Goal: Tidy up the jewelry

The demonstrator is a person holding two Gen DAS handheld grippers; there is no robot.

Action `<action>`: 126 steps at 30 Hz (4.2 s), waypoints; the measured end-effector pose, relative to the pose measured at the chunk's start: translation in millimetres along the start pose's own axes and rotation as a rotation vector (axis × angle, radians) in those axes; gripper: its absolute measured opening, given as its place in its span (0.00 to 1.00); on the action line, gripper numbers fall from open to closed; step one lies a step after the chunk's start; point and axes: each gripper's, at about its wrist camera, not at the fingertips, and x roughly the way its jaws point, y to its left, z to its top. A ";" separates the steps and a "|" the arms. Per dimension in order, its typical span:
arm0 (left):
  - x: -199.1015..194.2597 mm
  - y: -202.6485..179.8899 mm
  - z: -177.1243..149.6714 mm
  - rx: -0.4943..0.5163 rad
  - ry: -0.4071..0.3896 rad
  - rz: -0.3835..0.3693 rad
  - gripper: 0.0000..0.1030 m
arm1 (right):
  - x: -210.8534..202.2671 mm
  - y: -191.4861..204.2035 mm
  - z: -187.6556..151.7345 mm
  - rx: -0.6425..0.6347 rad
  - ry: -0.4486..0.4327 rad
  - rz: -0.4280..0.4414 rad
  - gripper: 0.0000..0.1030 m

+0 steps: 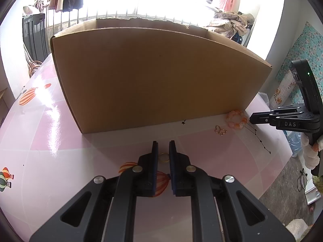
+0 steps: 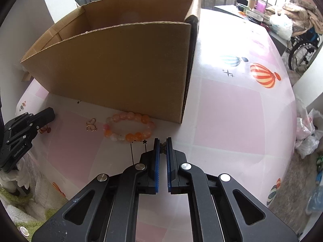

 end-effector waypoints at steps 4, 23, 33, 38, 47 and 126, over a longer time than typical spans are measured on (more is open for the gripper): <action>-0.7 1.6 -0.1 0.001 -0.002 0.000 0.10 | -0.9 -9.3 -0.3 0.028 -0.011 0.009 0.00; -0.9 2.9 -1.8 -0.006 -0.001 0.000 0.10 | 3.0 6.1 2.9 -0.063 -0.008 -0.056 0.18; -0.5 3.6 -2.3 -0.009 0.002 0.000 0.10 | 2.6 -3.5 1.8 -0.055 -0.011 -0.046 0.04; -0.8 3.9 -1.9 -0.008 0.000 0.002 0.10 | 0.1 7.0 -1.6 -0.039 -0.019 -0.038 0.04; -1.7 4.3 -1.3 -0.008 -0.002 0.003 0.10 | -1.7 -1.5 -3.1 -0.010 -0.040 -0.021 0.04; 17.9 -14.7 152.6 -0.118 -0.085 0.210 0.48 | -17.8 36.6 101.8 0.108 -0.313 0.003 0.36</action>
